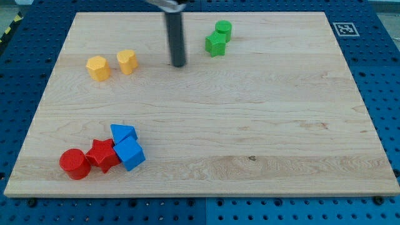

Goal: Point your arm at the top of the green circle

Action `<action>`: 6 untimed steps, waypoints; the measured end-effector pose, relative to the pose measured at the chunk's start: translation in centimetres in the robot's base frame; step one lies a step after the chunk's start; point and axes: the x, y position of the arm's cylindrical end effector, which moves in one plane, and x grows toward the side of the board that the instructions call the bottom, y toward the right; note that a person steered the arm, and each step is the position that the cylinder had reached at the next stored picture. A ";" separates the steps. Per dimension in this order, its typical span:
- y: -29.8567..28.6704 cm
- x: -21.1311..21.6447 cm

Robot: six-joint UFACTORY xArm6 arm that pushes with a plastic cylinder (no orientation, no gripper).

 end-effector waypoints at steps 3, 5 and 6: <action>12.7 -3.2; 9.7 -13.0; 6.5 -14.4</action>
